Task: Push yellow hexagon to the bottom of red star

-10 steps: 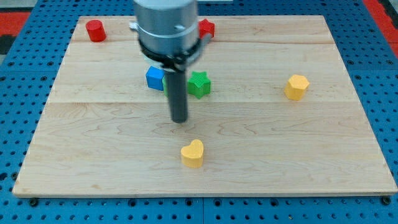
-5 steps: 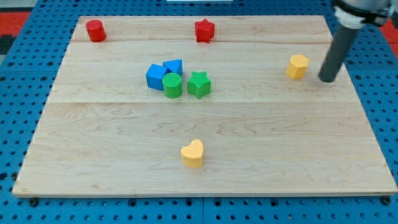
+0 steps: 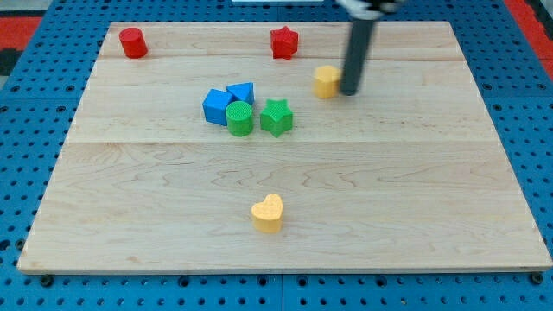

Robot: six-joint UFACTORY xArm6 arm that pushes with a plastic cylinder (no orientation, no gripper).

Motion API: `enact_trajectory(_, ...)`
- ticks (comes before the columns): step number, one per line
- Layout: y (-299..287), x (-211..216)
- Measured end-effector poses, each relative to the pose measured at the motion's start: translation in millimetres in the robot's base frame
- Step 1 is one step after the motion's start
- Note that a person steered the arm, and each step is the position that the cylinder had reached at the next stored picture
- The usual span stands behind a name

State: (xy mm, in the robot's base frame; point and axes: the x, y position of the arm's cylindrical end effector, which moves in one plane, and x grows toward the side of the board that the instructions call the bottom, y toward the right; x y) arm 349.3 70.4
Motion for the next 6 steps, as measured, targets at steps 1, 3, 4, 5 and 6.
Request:
enact_trajectory(1,17,16)
enact_trajectory(3,-20,-63)
enact_trajectory(4,35,-54)
enact_trajectory(5,59,63)
enact_trajectory(6,21,169)
